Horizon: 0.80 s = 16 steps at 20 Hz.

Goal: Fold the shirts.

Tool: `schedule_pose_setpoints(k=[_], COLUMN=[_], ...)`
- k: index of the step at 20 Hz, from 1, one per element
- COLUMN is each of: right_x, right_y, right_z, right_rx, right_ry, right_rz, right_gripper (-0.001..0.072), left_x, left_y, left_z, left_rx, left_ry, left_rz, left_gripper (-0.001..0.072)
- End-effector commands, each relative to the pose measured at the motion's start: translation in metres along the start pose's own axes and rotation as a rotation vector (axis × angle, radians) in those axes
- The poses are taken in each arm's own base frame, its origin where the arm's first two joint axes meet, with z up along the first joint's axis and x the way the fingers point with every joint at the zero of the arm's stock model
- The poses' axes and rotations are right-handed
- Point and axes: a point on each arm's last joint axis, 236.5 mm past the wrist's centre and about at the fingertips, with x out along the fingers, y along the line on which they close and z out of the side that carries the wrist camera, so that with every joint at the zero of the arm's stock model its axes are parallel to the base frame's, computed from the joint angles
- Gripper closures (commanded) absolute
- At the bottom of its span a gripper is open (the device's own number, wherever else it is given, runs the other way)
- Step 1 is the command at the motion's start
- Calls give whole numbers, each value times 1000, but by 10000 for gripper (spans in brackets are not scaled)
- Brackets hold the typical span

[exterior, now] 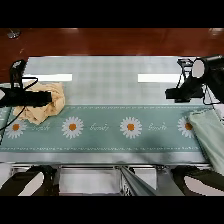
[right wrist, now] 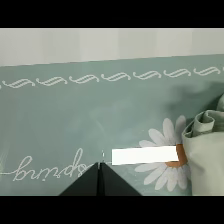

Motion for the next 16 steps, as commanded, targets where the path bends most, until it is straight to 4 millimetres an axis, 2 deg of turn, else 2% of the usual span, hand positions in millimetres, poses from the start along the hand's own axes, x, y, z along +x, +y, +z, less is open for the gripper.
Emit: schedule_pose_setpoints(k=[1, 12, 13, 15, 16], right_x=[0, 0, 0, -2, -4], right_y=[0, 0, 2, 6, 9], right_z=[0, 0, 5, 31, 42], right_rx=[-1, -1, -3, -16, -5], right_ry=[1, 0, -19, -130, -176], right_rz=[0, 0, 5, 21, 35], right_gripper=[689, 689, 689, 689, 680], left_x=[0, 1, 1, 1, 1], left_y=[0, 0, 0, 2, 6], left_z=[0, -2, -2, 4, 11], left_rx=[2, 2, 2, 4, 15], left_ry=[0, 5, 6, -19, -50], left_rz=[0, 0, 1, 6, 26], left_gripper=[670, 670, 670, 668, 560])
